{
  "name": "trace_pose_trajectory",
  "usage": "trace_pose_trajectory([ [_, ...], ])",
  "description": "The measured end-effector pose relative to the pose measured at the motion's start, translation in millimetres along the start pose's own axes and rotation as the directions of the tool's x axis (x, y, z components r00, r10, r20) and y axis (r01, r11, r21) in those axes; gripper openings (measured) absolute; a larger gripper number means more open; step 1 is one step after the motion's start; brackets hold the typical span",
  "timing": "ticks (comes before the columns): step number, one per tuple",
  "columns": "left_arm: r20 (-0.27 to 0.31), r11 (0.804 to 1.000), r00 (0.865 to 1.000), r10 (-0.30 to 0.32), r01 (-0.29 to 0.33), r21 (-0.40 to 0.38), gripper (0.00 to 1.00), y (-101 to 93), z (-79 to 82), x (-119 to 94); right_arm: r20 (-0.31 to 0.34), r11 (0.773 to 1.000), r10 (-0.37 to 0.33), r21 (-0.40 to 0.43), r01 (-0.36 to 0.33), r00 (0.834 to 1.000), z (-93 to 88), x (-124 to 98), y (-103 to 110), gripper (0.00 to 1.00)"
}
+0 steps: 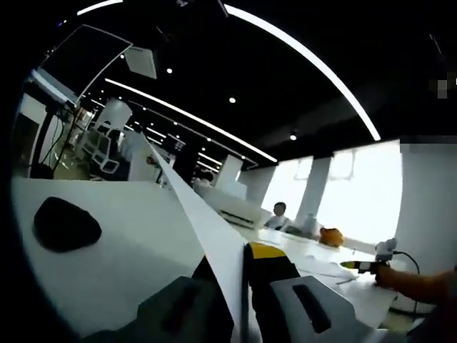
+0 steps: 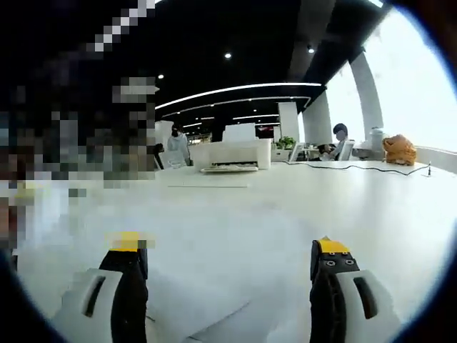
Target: Organize the stack of printing papers by aligning and flattening the scattered papers on the table
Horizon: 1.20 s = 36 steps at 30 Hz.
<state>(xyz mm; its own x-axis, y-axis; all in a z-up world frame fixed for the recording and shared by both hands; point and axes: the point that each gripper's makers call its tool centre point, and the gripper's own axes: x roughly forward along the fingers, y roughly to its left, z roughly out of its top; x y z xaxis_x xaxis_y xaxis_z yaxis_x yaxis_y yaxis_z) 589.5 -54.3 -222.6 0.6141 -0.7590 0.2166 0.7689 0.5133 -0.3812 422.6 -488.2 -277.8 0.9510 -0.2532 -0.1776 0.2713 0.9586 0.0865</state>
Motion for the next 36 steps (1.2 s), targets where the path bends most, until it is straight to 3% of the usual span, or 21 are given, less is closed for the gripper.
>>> trace_pose_trajectory([
  [1,-0.001,1.000,1.000,-0.003,0.003,0.001,0.07,-1.2,-0.4,0.1,0.004,1.000,0.015,-0.001,-0.015,1.000,0.5,-0.1,3.6,0.90],
  [2,-0.011,1.000,1.000,-0.016,0.016,0.014,0.07,-7.8,-3.4,1.0,0.003,0.998,0.029,-0.053,-0.029,1.000,-1.2,-1.1,10.8,0.90],
  [4,-0.015,0.999,1.000,-0.022,0.022,0.033,0.07,-8.4,-4.6,1.6,-0.005,0.998,0.019,-0.058,-0.020,1.000,-2.7,-0.2,8.4,0.90],
  [9,0.025,1.000,1.000,-0.001,0.001,0.006,0.06,-1.7,2.4,-1.2,-0.009,1.000,0.015,-0.010,-0.015,1.000,-1.7,2.8,-4.2,0.90],
  [19,0.017,1.000,1.000,-0.008,0.009,-0.014,0.07,-0.1,-0.2,0.5,-0.067,1.000,-0.023,-0.009,0.023,0.997,-7.5,26.3,-41.0,0.90],
  [30,0.001,1.000,1.000,-0.010,0.010,-0.002,0.07,-1.3,-4.3,2.6,-0.127,0.996,-0.049,-0.084,0.038,0.991,-13.4,45.9,-60.2,0.90],
  [36,0.000,1.000,1.000,-0.018,0.018,0.009,0.07,-13.5,-6.3,1.4,-0.173,0.998,-0.064,-0.033,0.059,0.983,-18.5,59.0,-80.7,0.88],
])
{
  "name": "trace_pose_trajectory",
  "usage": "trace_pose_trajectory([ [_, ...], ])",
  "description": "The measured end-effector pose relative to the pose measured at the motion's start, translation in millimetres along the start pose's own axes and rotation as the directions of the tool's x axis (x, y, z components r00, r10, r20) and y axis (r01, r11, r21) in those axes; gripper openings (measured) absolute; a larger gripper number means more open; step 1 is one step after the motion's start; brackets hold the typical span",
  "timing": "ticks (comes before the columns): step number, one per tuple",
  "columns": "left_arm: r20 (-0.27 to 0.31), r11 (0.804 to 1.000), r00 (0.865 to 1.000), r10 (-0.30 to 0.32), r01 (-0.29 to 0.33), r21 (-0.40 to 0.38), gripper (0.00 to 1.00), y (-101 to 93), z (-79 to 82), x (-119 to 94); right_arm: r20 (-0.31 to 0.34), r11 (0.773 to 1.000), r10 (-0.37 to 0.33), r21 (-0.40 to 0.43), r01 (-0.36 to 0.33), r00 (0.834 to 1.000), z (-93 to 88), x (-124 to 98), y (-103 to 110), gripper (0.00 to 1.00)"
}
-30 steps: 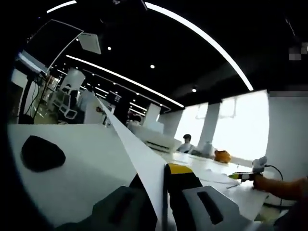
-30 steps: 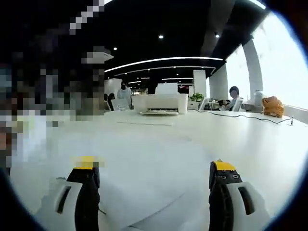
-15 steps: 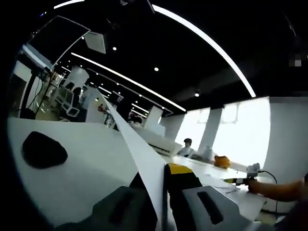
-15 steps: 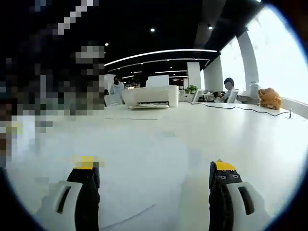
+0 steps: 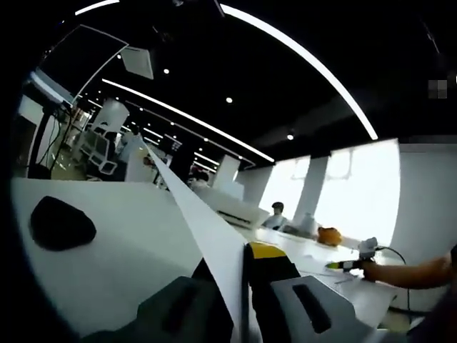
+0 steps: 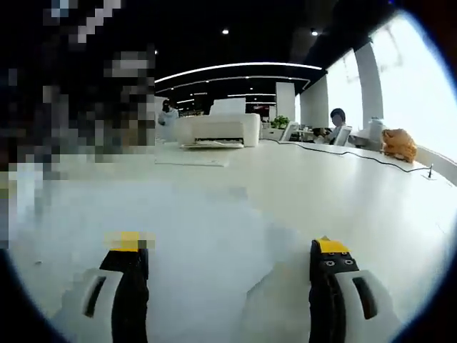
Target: Organize the stack of printing papers by aligning and flattening the scattered papers on the table
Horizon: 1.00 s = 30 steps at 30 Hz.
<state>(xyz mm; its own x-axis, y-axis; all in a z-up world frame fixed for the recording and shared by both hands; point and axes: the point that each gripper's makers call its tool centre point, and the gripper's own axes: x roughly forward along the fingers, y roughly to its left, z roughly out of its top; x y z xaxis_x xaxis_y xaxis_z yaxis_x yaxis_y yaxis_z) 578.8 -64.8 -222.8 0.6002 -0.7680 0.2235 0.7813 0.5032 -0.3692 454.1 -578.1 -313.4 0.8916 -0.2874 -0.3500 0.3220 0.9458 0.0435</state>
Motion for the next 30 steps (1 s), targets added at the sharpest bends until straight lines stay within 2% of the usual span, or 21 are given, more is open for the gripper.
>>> trace_pose_trajectory([
  [6,0.007,1.000,1.000,-0.001,0.001,-0.011,0.07,0.0,2.5,0.8,-0.010,0.999,-0.013,-0.035,0.013,1.000,1.3,6.6,-7.7,0.85],
  [11,0.006,1.000,1.000,-0.007,0.007,-0.010,0.07,-1.7,2.9,1.0,-0.009,0.999,0.002,-0.041,-0.003,1.000,2.7,7.2,-10.1,0.72],
  [15,0.010,1.000,1.000,-0.011,0.012,-0.015,0.07,-2.8,4.2,0.4,-0.013,0.999,0.007,-0.040,-0.007,1.000,2.7,5.7,-13.4,0.66],
  [18,0.012,1.000,1.000,-0.014,0.014,-0.017,0.07,-3.4,4.9,0.3,-0.012,1.000,0.001,-0.021,-0.001,1.000,3.7,3.1,-18.0,0.54],
  [19,0.012,1.000,1.000,-0.014,0.015,-0.019,0.07,-3.6,5.0,0.2,-0.014,1.000,-0.012,0.008,0.012,1.000,3.0,0.6,-21.4,0.46],
  [22,0.011,1.000,1.000,-0.015,0.015,-0.024,0.07,-3.5,5.4,0.3,-0.013,0.999,-0.021,0.030,0.022,1.000,3.1,-1.5,-28.0,0.26],
  [25,0.011,1.000,1.000,-0.015,0.015,-0.025,0.07,-3.8,5.5,0.4,-0.011,0.998,-0.032,0.050,0.033,0.999,3.2,-1.4,-30.8,0.23],
  [30,-0.004,0.999,1.000,-0.029,0.029,-0.020,0.07,-6.5,3.3,1.5,-0.007,0.999,-0.050,0.016,0.050,0.999,3.2,-4.4,-32.5,0.12],
])
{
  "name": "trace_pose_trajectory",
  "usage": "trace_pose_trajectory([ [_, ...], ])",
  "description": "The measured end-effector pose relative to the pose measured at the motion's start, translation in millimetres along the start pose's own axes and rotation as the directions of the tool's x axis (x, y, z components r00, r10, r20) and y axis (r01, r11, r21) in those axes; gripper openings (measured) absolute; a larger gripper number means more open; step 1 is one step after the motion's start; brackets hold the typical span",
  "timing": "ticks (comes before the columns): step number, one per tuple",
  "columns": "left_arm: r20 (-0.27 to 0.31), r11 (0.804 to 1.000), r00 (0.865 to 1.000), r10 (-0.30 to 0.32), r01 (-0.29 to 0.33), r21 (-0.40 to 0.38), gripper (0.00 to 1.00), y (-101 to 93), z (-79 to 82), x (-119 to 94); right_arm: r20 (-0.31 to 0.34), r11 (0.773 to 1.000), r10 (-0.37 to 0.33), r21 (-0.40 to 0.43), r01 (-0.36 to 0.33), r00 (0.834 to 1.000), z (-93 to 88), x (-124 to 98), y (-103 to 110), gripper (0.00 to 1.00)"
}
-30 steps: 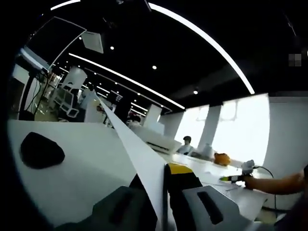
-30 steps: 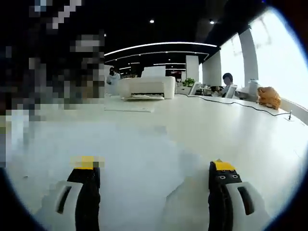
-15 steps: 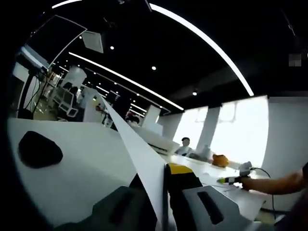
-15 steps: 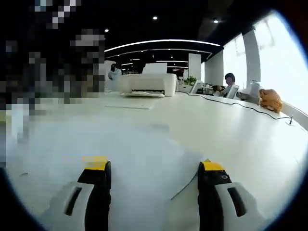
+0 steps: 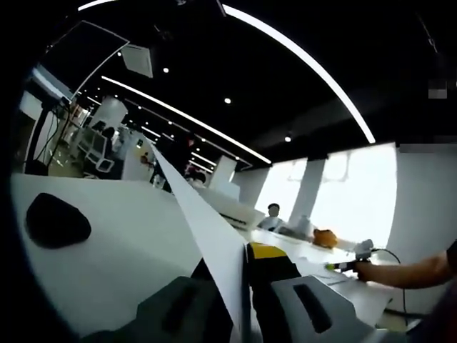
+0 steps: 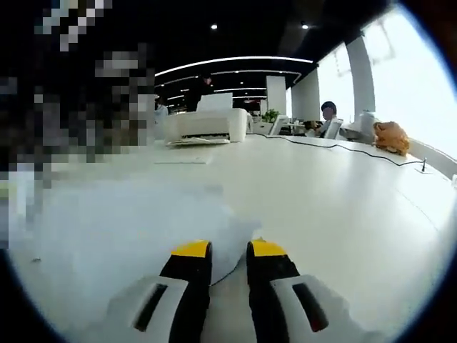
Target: Organize the stack of printing papers by aligning and flattening the scattered papers on the table
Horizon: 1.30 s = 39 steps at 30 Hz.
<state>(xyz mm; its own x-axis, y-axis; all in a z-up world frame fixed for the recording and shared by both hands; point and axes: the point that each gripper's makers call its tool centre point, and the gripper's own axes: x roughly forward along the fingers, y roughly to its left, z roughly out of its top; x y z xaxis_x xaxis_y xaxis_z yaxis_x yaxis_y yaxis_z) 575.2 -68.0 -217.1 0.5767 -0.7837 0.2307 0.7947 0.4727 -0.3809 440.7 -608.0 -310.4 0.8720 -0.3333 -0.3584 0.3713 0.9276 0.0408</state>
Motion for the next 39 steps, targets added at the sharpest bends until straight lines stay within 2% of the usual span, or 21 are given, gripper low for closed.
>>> trace_pose_trajectory([
  [3,-0.004,1.000,1.000,0.000,0.000,0.004,0.07,0.3,-0.8,0.5,0.039,0.999,-0.012,-0.045,0.014,0.999,5.4,-2.6,-1.3,0.01],
  [4,-0.005,1.000,1.000,0.000,0.000,0.002,0.07,0.5,-0.7,0.6,0.065,0.998,0.007,-0.066,-0.002,0.998,9.3,-4.4,2.2,0.00],
  [6,-0.001,1.000,1.000,0.000,0.000,-0.008,0.07,1.2,0.3,0.5,0.101,0.999,0.027,-0.045,-0.022,0.995,14.6,-7.9,6.2,0.00],
  [9,0.009,1.000,1.000,0.003,-0.003,-0.025,0.07,5.0,2.9,0.2,0.186,0.999,0.031,-0.021,-0.027,0.982,27.3,-18.0,7.9,0.00],
  [13,0.021,0.995,1.000,-0.007,0.009,-0.095,0.07,5.8,6.3,0.0,0.331,0.994,0.083,0.037,-0.100,0.940,47.7,-38.1,13.8,0.00],
  [16,0.029,0.992,1.000,0.006,-0.002,-0.127,0.07,9.2,7.7,-0.1,0.367,0.985,0.100,0.094,-0.143,0.925,51.8,-44.5,11.8,0.00],
  [19,0.019,0.993,1.000,0.008,-0.005,-0.116,0.07,8.3,5.1,0.9,0.403,0.979,0.109,0.114,-0.167,0.909,55.3,-46.9,11.3,0.00],
  [22,0.006,0.995,1.000,0.008,-0.007,-0.097,0.07,7.1,2.2,1.6,0.411,0.974,0.112,0.134,-0.181,0.905,55.6,-48.1,11.0,0.00],
  [24,0.002,0.996,1.000,0.008,-0.008,-0.089,0.07,7.2,1.4,1.8,0.424,0.965,0.122,0.161,-0.207,0.898,57.2,-49.8,11.6,0.00],
  [29,-0.012,0.996,1.000,-0.002,0.001,-0.086,0.07,5.9,-0.6,3.4,0.489,0.915,0.167,0.248,-0.320,0.856,67.2,-61.6,18.8,0.00],
  [31,-0.014,0.996,1.000,-0.002,0.000,-0.091,0.07,6.8,-0.6,3.8,0.505,0.900,0.165,0.274,-0.339,0.847,70.2,-65.4,19.5,0.00],
  [32,-0.016,0.996,1.000,-0.001,-0.001,-0.094,0.07,7.2,-0.7,4.0,0.520,0.895,0.168,0.275,-0.351,0.838,73.9,-69.3,24.2,0.00],
  [33,-0.017,0.995,1.000,0.000,-0.001,-0.097,0.07,7.5,-0.8,4.1,0.547,0.881,0.173,0.286,-0.378,0.819,80.1,-73.1,29.0,0.00],
  [34,-0.018,0.995,1.000,0.000,-0.002,-0.099,0.07,7.7,-1.0,4.2,0.564,0.871,0.177,0.292,-0.395,0.807,83.9,-76.4,33.7,0.00],
  [35,-0.022,0.995,1.000,0.000,-0.002,-0.103,0.07,7.7,-1.4,4.3,0.591,0.853,0.187,0.298,-0.428,0.784,91.7,-81.7,42.9,0.00],
  [36,-0.029,0.994,1.000,-0.003,0.000,-0.107,0.06,7.3,-2.4,4.4,0.606,0.842,0.202,0.293,-0.452,0.769,98.2,-85.3,51.7,0.00],
  [39,-0.049,0.996,0.999,-0.004,0.000,-0.086,0.06,6.8,-5.3,4.8,0.605,0.841,0.243,0.259,-0.476,0.758,113.4,-91.2,80.2,0.00],
])
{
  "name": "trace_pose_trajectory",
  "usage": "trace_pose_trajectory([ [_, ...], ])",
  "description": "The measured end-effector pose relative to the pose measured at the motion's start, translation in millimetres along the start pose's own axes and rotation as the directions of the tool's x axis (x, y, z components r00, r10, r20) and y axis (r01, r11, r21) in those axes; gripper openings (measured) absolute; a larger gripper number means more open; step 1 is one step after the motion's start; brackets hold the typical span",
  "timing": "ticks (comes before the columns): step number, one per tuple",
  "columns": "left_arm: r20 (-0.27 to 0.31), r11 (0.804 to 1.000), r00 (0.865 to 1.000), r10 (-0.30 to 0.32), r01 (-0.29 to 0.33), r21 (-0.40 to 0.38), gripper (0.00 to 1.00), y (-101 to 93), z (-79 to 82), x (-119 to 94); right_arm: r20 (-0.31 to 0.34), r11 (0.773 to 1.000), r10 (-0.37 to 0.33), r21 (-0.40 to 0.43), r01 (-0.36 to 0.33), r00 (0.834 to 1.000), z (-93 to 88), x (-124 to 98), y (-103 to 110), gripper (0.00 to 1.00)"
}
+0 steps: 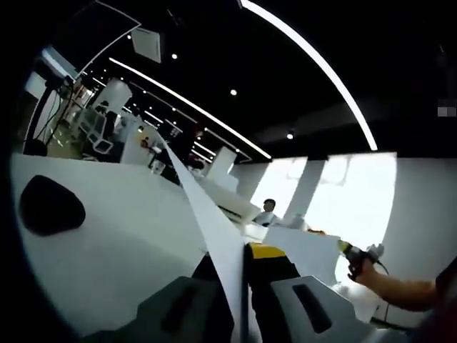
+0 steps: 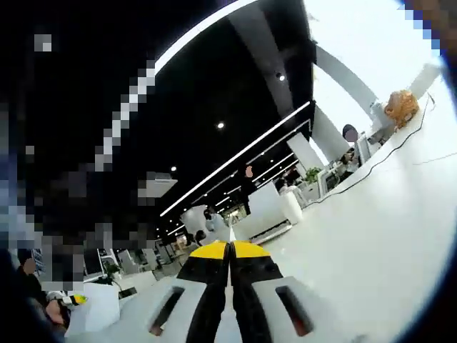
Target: Organize the stack of printing papers by aligning and flattening the scattered papers on the table
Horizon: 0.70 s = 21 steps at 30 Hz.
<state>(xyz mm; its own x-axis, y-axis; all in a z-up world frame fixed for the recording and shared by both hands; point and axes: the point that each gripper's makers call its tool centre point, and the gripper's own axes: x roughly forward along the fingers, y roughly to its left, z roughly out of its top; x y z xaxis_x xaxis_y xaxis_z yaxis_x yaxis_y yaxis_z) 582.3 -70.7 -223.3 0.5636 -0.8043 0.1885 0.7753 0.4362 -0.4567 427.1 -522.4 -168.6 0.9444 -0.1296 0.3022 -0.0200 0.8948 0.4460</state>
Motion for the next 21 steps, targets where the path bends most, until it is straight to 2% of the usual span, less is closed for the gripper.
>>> trace_pose_trajectory([
  [2,-0.006,1.000,1.000,0.000,0.000,0.005,0.06,0.4,-0.6,-0.2,-0.022,0.998,0.036,-0.042,-0.037,0.999,1.6,10.7,26.0,0.00],
  [5,0.000,1.000,1.000,0.002,-0.002,0.004,0.06,0.9,0.4,-0.1,-0.020,0.995,0.091,-0.035,-0.092,0.996,14.6,30.2,62.1,0.00],
  [7,0.005,1.000,1.000,0.002,-0.002,0.009,0.06,1.1,1.1,0.3,-0.002,0.989,0.150,-0.017,-0.150,0.989,23.2,38.8,89.1,0.00],
  [8,0.006,1.000,1.000,0.002,-0.002,0.008,0.06,1.2,1.2,0.5,-0.020,0.981,0.190,-0.032,-0.191,0.982,25.0,44.8,111.1,0.00],
  [10,0.006,1.000,1.000,0.001,-0.001,0.005,0.06,1.7,1.6,0.4,-0.031,0.977,0.208,-0.048,-0.209,0.978,27.9,52.1,133.6,0.00],
  [13,0.014,1.000,1.000,-0.014,0.014,-0.021,0.07,2.3,4.5,-1.7,-0.071,0.953,0.286,-0.082,-0.291,0.956,31.5,64.2,180.2,0.00],
  [15,0.019,0.999,1.000,-0.019,0.020,-0.037,0.06,2.9,6.1,-2.6,-0.090,0.934,0.335,-0.101,-0.343,0.938,32.2,67.8,210.3,0.00],
  [16,0.021,0.999,1.000,-0.019,0.020,-0.042,0.06,2.8,6.3,-2.5,-0.106,0.912,0.388,-0.100,-0.398,0.916,30.5,66.7,239.9,0.00],
  [19,0.025,0.999,1.000,-0.014,0.015,-0.042,0.06,3.2,6.8,-2.3,-0.146,0.847,0.508,-0.093,-0.523,0.849,39.5,73.5,281.3,0.00],
  [21,0.021,0.999,1.000,-0.015,0.016,-0.038,0.06,4.7,6.7,-1.8,-0.152,0.810,0.559,-0.107,-0.576,0.815,46.9,76.5,306.5,0.00],
])
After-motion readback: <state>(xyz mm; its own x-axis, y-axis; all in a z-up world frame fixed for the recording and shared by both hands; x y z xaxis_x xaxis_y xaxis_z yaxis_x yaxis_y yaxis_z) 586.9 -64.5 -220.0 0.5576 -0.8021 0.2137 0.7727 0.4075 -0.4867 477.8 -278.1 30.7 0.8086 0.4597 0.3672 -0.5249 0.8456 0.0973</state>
